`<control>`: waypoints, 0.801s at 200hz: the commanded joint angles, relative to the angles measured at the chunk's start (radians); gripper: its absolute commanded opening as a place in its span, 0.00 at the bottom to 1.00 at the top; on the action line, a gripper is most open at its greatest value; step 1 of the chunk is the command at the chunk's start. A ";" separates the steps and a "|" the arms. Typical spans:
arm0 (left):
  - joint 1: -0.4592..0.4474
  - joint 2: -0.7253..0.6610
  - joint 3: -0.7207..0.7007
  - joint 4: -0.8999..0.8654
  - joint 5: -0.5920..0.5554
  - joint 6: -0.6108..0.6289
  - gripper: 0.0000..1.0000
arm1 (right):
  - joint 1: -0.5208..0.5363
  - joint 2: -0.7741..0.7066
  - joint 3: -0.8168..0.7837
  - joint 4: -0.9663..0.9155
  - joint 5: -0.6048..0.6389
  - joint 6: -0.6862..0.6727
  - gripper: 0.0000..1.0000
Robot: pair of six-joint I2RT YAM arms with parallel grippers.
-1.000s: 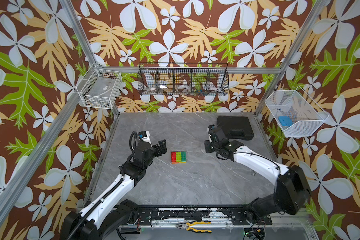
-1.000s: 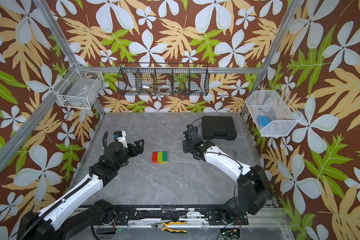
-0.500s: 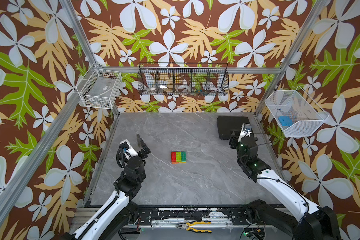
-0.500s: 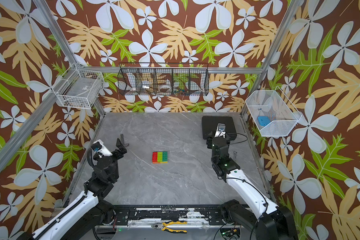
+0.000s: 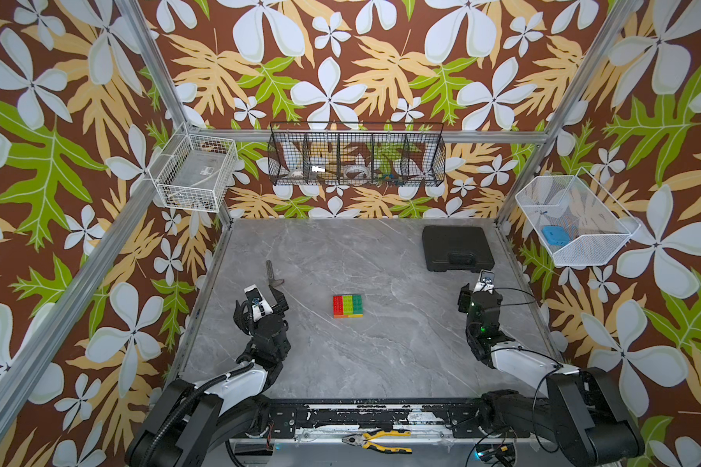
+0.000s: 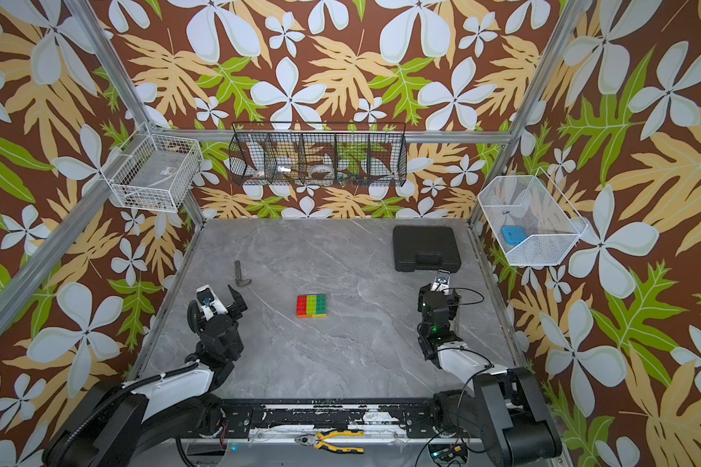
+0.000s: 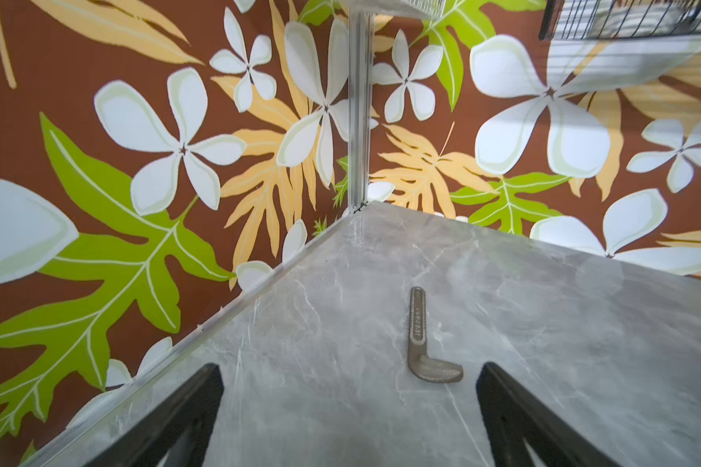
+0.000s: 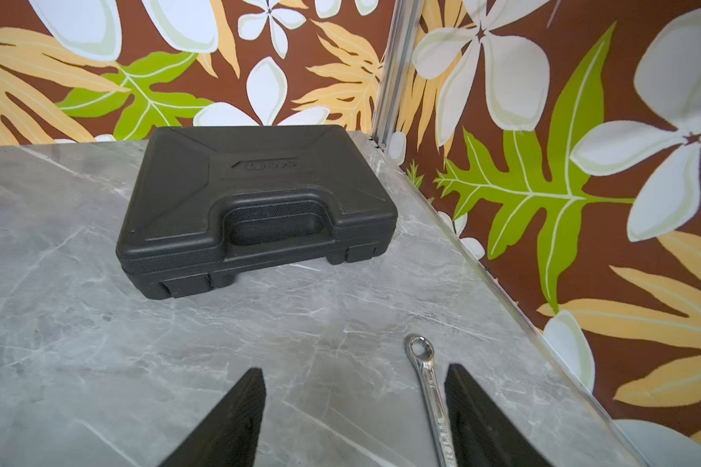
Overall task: Assemble a rectangle with lego
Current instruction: Reset both arms
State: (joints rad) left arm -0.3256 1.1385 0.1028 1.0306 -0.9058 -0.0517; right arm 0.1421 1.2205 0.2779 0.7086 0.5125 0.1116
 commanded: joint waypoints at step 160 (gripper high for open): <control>0.118 0.182 0.054 0.199 0.276 -0.015 1.00 | -0.010 0.050 -0.141 0.423 -0.169 -0.126 0.73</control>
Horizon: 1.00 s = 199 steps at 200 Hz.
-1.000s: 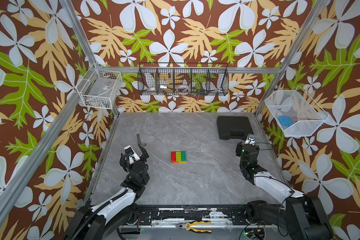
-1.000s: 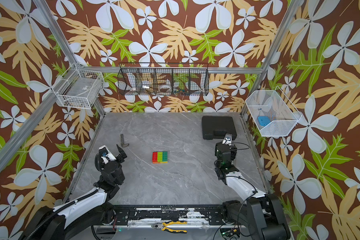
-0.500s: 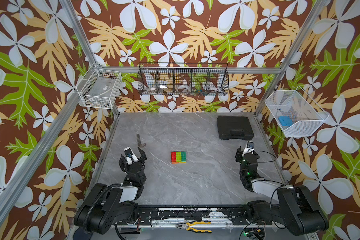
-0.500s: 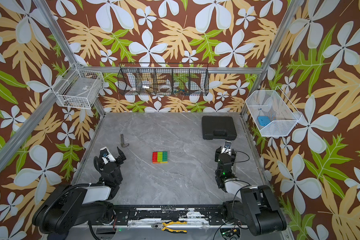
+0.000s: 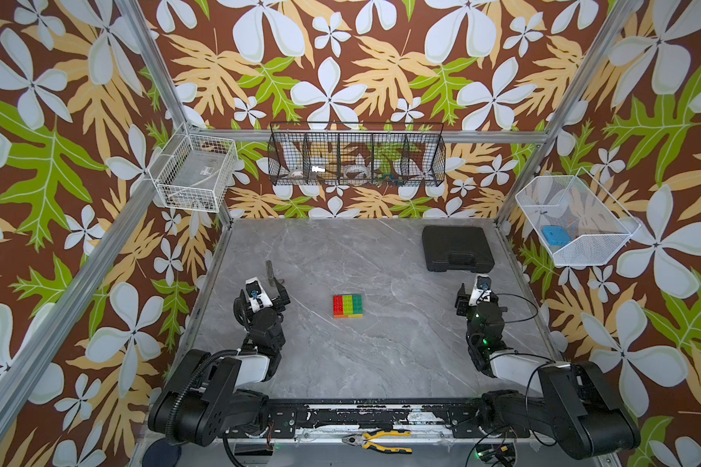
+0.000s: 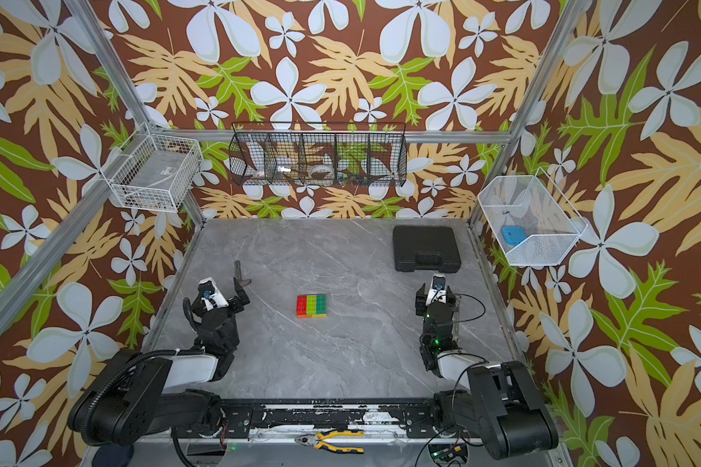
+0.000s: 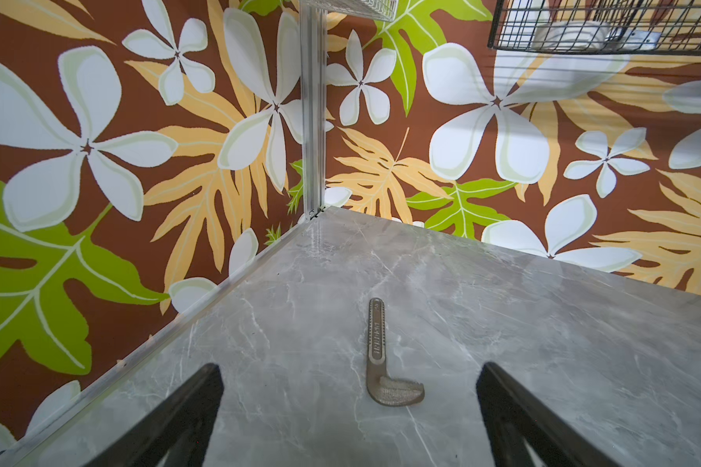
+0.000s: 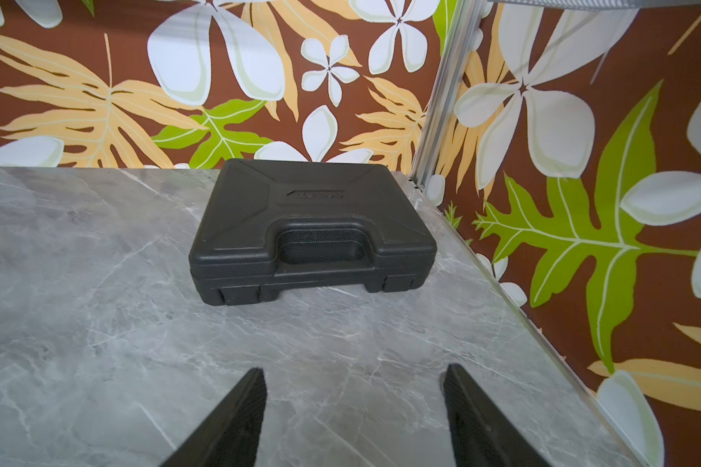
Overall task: Assemble a rectangle with lego
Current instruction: Reset both arms
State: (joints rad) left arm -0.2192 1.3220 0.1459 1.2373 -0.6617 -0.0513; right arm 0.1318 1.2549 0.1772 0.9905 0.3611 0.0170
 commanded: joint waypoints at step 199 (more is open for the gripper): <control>0.073 0.014 0.075 -0.127 0.133 -0.059 1.00 | -0.056 0.205 0.033 0.169 -0.025 0.021 0.99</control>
